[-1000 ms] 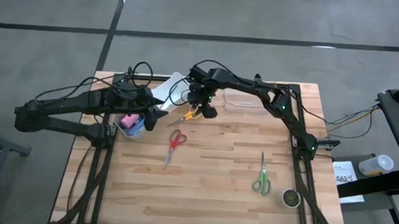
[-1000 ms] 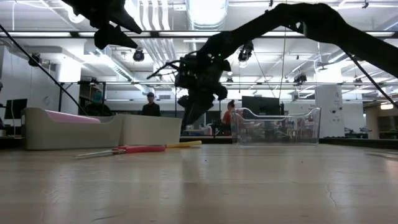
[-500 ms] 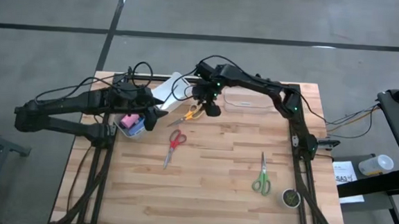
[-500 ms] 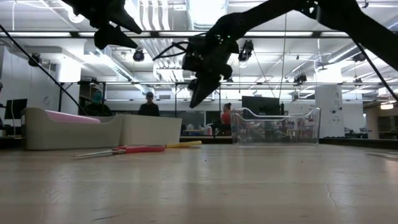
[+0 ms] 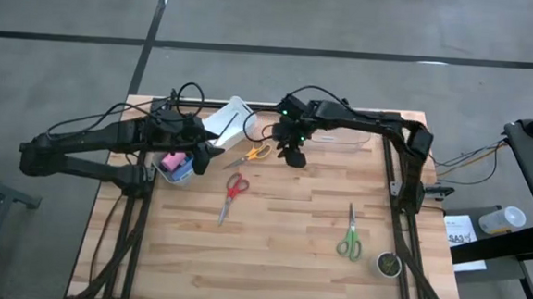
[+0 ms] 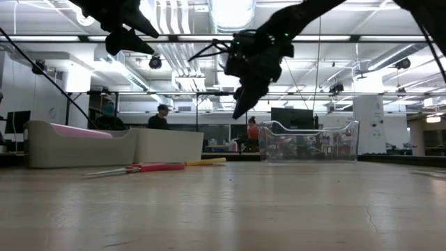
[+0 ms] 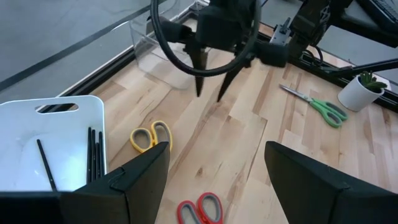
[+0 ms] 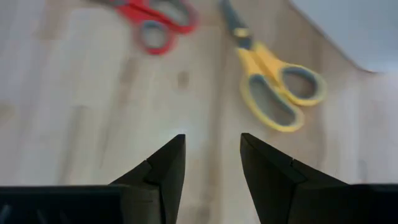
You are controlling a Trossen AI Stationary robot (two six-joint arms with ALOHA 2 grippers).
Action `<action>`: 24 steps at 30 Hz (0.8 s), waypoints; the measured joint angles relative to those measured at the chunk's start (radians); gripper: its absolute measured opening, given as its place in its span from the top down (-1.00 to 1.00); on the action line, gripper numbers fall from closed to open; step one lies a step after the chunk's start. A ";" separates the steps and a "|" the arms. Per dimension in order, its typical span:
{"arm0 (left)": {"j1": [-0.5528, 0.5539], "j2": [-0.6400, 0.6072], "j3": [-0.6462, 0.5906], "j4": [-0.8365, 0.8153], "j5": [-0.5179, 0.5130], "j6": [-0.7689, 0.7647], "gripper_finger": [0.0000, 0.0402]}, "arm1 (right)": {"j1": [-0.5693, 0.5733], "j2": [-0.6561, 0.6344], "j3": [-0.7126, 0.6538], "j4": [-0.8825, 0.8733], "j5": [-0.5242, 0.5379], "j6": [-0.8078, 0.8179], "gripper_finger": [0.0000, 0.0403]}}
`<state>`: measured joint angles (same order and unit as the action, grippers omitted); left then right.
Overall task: Pick & Place Paint Supplies
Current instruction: Put the green scissors into the transparent bin
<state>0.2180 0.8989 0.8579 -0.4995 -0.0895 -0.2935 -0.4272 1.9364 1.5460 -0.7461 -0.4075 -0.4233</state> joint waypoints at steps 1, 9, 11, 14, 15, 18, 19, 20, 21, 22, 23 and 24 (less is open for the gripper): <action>0.000 0.000 0.000 0.000 0.000 0.000 -0.35 | 0.003 -0.019 -0.042 0.055 0.025 0.017 0.26; 0.000 0.000 0.000 0.000 0.000 0.000 -0.35 | 0.034 -0.122 -0.312 0.455 0.193 -0.315 0.26; 0.000 0.000 0.000 0.000 0.000 0.000 -0.35 | 0.027 -0.121 -0.354 0.524 0.157 -0.422 0.26; 0.000 0.000 0.000 0.000 0.000 0.000 -0.35 | -0.010 -0.105 -0.395 0.675 -0.001 -0.375 0.26; 0.000 0.000 0.000 0.000 0.000 0.000 -0.35 | -0.024 -0.094 -0.406 0.707 -0.065 -0.332 0.26; 0.000 0.000 0.000 0.000 0.000 0.000 -0.35 | -0.047 -0.060 -0.431 0.784 -0.158 -0.271 0.26; 0.000 0.000 0.000 0.000 0.000 0.000 -0.35 | -0.046 -0.055 -0.436 0.809 -0.158 -0.273 0.26; 0.000 0.000 0.000 0.000 0.000 0.000 -0.35 | -0.043 -0.056 -0.437 0.837 -0.158 -0.269 0.26; 0.000 0.000 0.000 0.000 0.000 0.000 -0.35 | -0.040 -0.059 -0.437 0.843 -0.156 -0.244 0.26; 0.000 0.000 0.000 0.000 0.000 0.000 -0.35 | -0.034 -0.061 -0.440 0.839 -0.154 -0.200 0.26; 0.000 0.000 0.000 0.000 0.000 0.000 -0.35 | -0.027 -0.065 -0.444 0.834 -0.147 -0.143 0.26; 0.000 0.000 0.000 0.000 0.000 0.000 -0.35 | -0.020 -0.071 -0.452 0.828 -0.131 -0.084 0.26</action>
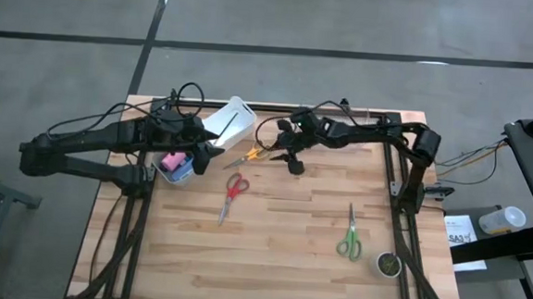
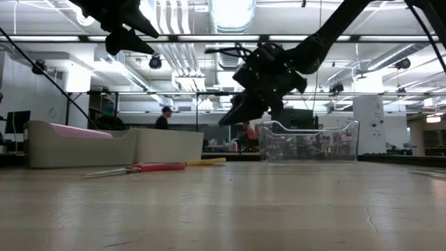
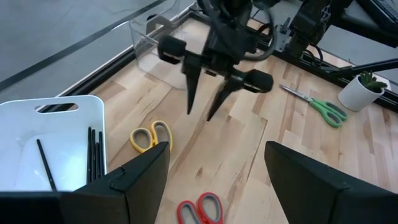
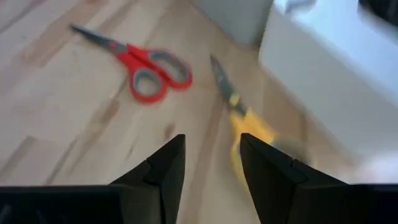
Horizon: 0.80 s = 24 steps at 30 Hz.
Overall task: Pick & Place Paint Supplies
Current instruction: Put the green scissors into the transparent bin
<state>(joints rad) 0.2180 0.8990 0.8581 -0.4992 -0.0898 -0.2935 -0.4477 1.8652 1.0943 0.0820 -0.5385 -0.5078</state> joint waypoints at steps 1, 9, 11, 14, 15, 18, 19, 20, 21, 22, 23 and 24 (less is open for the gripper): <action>0.000 0.000 0.000 0.000 0.000 0.000 -0.35 | 0.010 -0.012 -0.011 -0.016 0.024 0.050 0.26; 0.000 0.000 0.000 0.000 0.000 0.000 -0.35 | 0.197 -0.258 -0.107 -0.179 0.559 0.341 0.26; 0.000 0.000 0.000 0.000 0.000 0.000 -0.35 | 0.221 -0.323 -0.121 -0.259 0.584 0.486 0.26; 0.000 0.000 0.000 0.000 0.000 0.000 -0.35 | 0.221 -0.402 -0.151 -0.400 0.587 0.688 0.26; 0.000 0.000 0.000 0.000 0.000 0.000 -0.35 | 0.220 -0.427 -0.162 -0.441 0.593 0.734 0.26; 0.000 0.000 0.000 0.000 0.000 0.000 -0.35 | 0.235 -0.516 -0.182 -0.537 0.598 0.855 0.26; 0.000 0.000 0.000 0.000 0.000 0.000 -0.35 | 0.247 -0.544 -0.188 -0.574 0.597 0.899 0.26; 0.000 0.000 0.000 0.000 0.000 0.000 -0.35 | 0.261 -0.572 -0.197 -0.613 0.597 0.950 0.26; 0.000 0.000 0.000 0.000 0.000 0.000 -0.35 | 0.277 -0.595 -0.206 -0.652 0.599 1.005 0.26; 0.000 0.000 0.000 0.000 0.000 0.000 -0.35 | 0.300 -0.614 -0.216 -0.685 0.610 1.059 0.26; 0.000 0.000 0.000 0.000 0.000 0.000 -0.35 | 0.324 -0.636 -0.225 -0.714 0.626 1.109 0.26; 0.000 0.000 0.000 0.000 0.000 0.000 -0.35 | 0.351 -0.657 -0.233 -0.737 0.646 1.152 0.26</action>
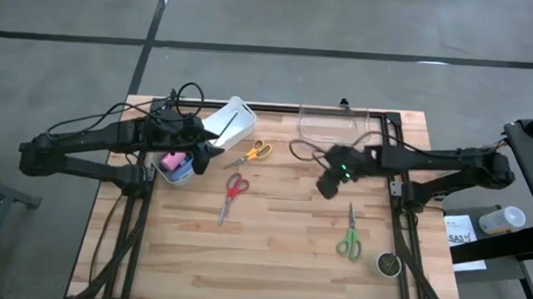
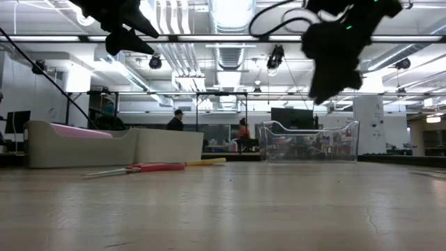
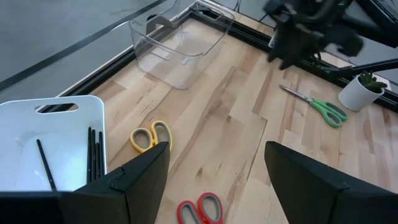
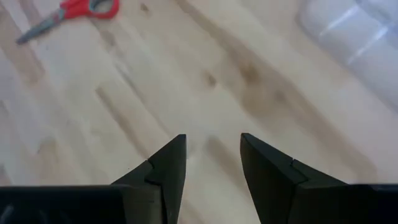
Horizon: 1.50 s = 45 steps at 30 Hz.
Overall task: Pick & Place Paint Supplies
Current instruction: Put the green scissors into the transparent bin
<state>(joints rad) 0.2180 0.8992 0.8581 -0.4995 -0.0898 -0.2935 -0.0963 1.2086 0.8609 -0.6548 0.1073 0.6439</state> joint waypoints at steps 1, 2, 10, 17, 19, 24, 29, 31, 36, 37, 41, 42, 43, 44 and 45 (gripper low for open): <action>0.000 0.000 0.000 0.000 0.000 0.000 -0.35 | 0.030 -0.018 -0.008 -0.024 0.019 0.042 0.26; 0.000 0.000 0.000 0.000 0.000 0.000 -0.35 | 0.064 -0.032 -0.019 -0.047 0.039 0.082 0.26; 0.000 0.000 0.000 0.000 0.000 0.000 -0.35 | 0.327 -0.053 -0.093 -0.098 0.075 0.495 0.26; 0.000 0.000 0.000 0.000 0.000 0.000 -0.35 | 0.521 0.052 -0.077 -0.099 0.076 0.995 0.26; 0.000 0.000 0.000 0.000 0.000 0.000 -0.35 | 0.572 0.101 -0.058 -0.097 0.074 1.107 0.27; 0.000 0.000 0.000 0.000 0.000 0.000 -0.35 | 0.667 0.246 0.016 -0.100 -0.018 1.296 0.26; 0.000 0.000 0.000 0.000 0.000 0.000 -0.35 | 0.740 0.359 0.102 -0.174 -0.055 1.408 0.26; 0.000 0.000 0.000 0.000 0.000 0.000 -0.35 | 0.761 0.390 0.130 -0.206 -0.055 1.425 0.26; 0.000 0.000 0.000 0.000 0.000 0.000 -0.35 | 0.773 0.450 0.146 -0.223 -0.023 1.432 0.26; 0.000 0.000 0.000 0.000 0.000 0.000 -0.35 | 0.773 0.458 0.147 -0.223 -0.021 1.432 0.26; 0.000 0.000 0.000 0.000 0.000 0.000 -0.35 | 0.772 0.483 0.143 -0.206 -0.018 1.433 0.26; 0.000 0.000 0.000 0.000 0.000 0.000 -0.35 | 0.772 0.488 0.142 -0.197 -0.018 1.433 0.26; 0.000 0.000 0.000 0.000 0.000 0.000 -0.35 | 0.772 0.492 0.142 -0.188 -0.018 1.433 0.26; 0.000 0.000 0.000 0.000 0.000 0.000 -0.35 | 0.772 0.497 0.141 -0.183 -0.018 1.433 0.26; 0.000 0.000 0.000 0.000 0.000 0.000 -0.35 | 0.772 0.503 0.140 -0.180 -0.018 1.433 0.26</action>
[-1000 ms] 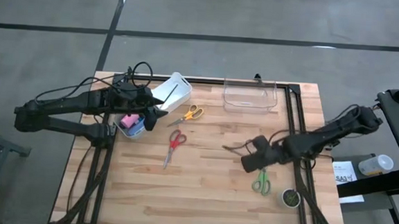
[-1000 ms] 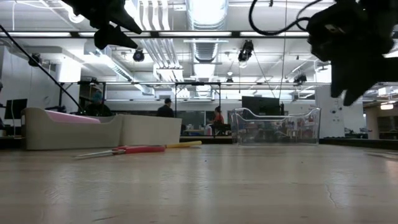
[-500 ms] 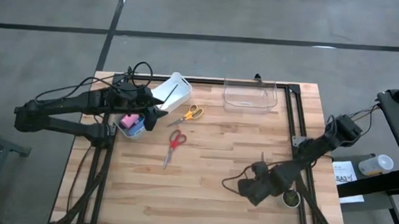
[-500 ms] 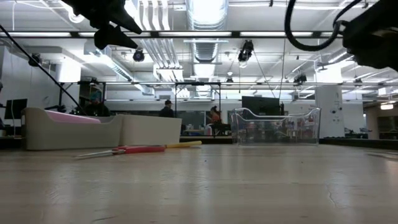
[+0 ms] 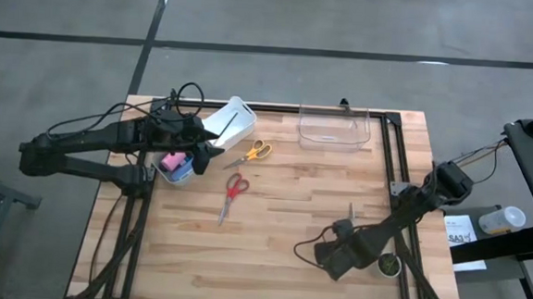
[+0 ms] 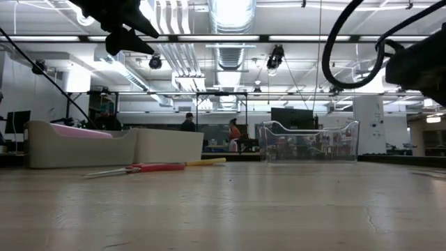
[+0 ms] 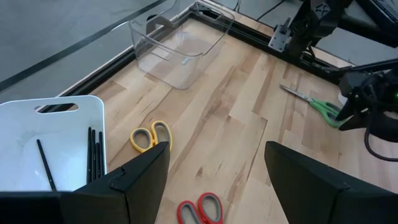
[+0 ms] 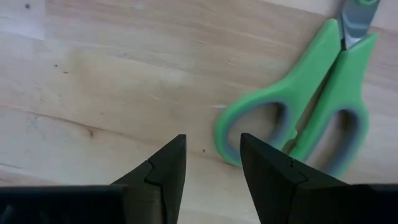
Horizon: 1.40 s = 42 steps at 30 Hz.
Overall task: Pick & Place Paint Supplies
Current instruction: Put the green scissors into the transparent bin
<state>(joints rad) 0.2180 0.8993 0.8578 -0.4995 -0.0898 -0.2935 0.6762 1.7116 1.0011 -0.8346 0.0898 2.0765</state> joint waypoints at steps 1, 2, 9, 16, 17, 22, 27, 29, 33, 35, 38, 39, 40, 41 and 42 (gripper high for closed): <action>0.000 0.000 0.000 0.000 0.000 0.000 -0.35 | 0.000 0.005 -0.001 0.005 0.000 -0.001 0.26; 0.000 0.000 0.000 0.000 0.000 0.000 -0.35 | 0.000 0.009 -0.003 0.010 -0.001 -0.003 0.26; 0.000 0.000 0.000 0.000 0.000 0.000 -0.35 | 0.000 0.053 -0.010 0.024 -0.001 -0.020 0.26; 0.000 0.000 0.000 0.000 0.000 0.000 -0.35 | 0.000 0.066 -0.008 0.026 0.003 -0.043 0.26; 0.000 0.000 0.000 0.000 0.000 0.000 -0.35 | 0.000 0.066 -0.009 0.026 0.003 -0.047 0.26; 0.000 0.000 0.000 0.000 0.000 0.000 -0.35 | 0.000 0.064 -0.009 0.026 0.001 -0.051 0.26; 0.000 0.000 0.000 0.000 0.000 0.000 -0.35 | 0.000 0.064 -0.010 0.026 0.000 -0.053 0.26; 0.000 0.000 0.000 0.000 0.000 0.000 -0.35 | 0.000 0.064 -0.010 0.026 0.000 -0.047 0.27; 0.000 0.000 0.000 0.000 0.000 0.000 -0.35 | 0.000 0.064 -0.010 0.026 -0.001 -0.044 0.32; 0.000 0.000 0.000 0.000 0.000 0.000 -0.35 | 0.000 0.063 -0.011 0.026 -0.001 -0.045 0.42; 0.000 0.000 0.000 0.000 0.000 0.000 -0.35 | 0.000 0.061 -0.011 0.028 -0.001 -0.045 0.60; 0.000 0.000 0.000 0.000 0.000 0.000 -0.35 | 0.000 0.059 -0.012 0.028 -0.001 -0.045 0.66; 0.000 0.000 0.000 0.000 0.000 0.000 -0.35 | 0.000 0.058 -0.012 0.030 -0.001 -0.045 0.72; 0.000 0.000 0.000 0.000 0.000 0.000 -0.35 | 0.000 0.056 -0.012 0.030 -0.001 -0.045 0.78; 0.000 0.000 0.000 0.000 0.000 0.000 -0.35 | 0.000 0.053 -0.013 0.031 0.000 -0.045 0.83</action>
<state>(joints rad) 0.2180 0.8992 0.8581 -0.4995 -0.0898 -0.2934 0.6762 1.7649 0.9884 -0.8038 0.0902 2.0312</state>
